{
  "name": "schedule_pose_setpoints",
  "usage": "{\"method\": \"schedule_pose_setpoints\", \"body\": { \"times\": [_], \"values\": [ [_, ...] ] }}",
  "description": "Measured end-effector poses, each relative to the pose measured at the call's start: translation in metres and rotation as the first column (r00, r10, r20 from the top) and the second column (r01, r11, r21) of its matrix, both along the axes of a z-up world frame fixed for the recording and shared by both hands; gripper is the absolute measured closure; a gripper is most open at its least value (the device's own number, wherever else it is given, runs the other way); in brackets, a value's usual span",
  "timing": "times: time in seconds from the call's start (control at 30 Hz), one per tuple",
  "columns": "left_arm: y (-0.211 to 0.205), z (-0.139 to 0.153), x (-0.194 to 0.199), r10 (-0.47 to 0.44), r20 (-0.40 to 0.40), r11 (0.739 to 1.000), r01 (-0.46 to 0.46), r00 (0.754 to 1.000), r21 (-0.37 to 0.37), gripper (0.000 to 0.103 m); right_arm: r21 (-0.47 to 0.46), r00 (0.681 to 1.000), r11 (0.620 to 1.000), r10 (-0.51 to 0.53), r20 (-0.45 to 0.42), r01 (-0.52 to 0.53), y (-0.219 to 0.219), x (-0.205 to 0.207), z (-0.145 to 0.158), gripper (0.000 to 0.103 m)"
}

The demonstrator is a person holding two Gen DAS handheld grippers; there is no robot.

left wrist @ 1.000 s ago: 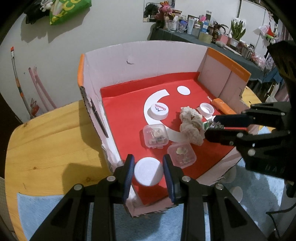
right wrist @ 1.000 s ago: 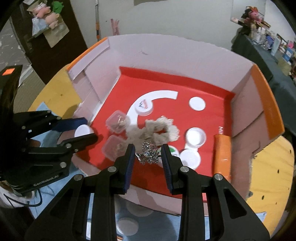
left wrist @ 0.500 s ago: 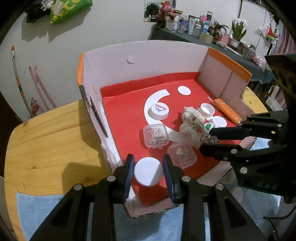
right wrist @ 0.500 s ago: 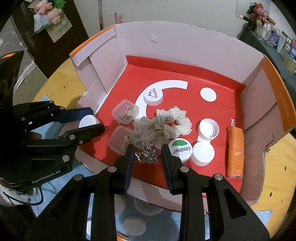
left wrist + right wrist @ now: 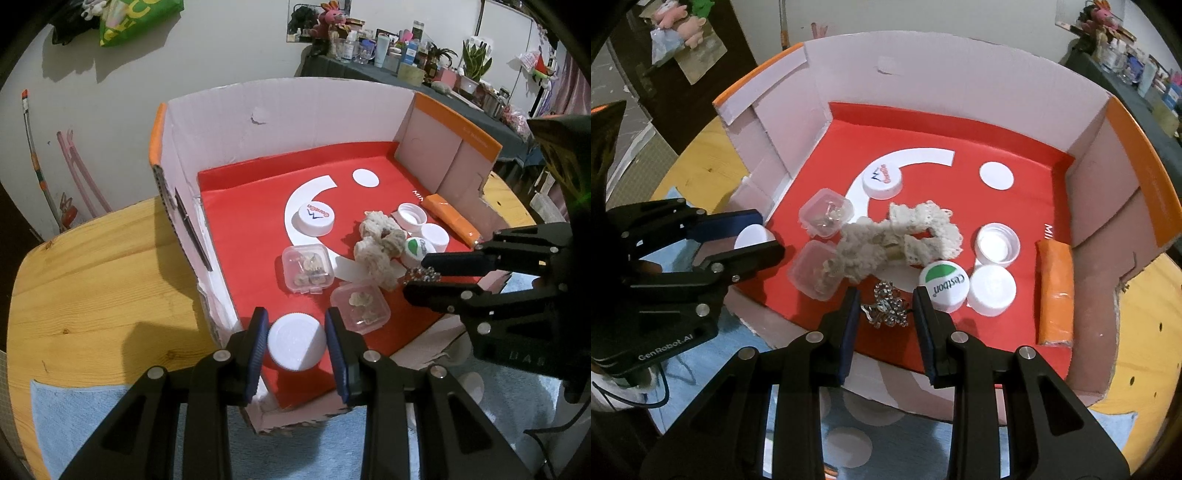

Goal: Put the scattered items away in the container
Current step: 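Lower the white cap with left tool while right tool lowers the silver chain onto the red floor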

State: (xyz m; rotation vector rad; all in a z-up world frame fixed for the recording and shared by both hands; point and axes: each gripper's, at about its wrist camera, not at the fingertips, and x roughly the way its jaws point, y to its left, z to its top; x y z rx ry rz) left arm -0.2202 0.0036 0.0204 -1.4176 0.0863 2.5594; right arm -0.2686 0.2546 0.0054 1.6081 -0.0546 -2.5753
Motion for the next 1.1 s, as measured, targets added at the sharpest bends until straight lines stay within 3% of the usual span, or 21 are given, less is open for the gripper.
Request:
{"method": "schedule_pose_setpoints", "body": {
  "times": [0.73,1.1],
  "values": [
    [0.0017,-0.0016,0.0,0.0,-0.001,1.0,0.0,1.0,0.002,0.069,-0.001,1.0,1.0,-0.004,0.005,0.004,0.0041,0.0023,-0.0042,0.075],
    [0.009,-0.0051,-0.0037,-0.019,0.015,0.999,0.019,1.0,-0.037,0.069,0.029,1.0,1.0,-0.005,0.008,0.005,0.006,0.0073,-0.0025,0.075]
  ]
}}
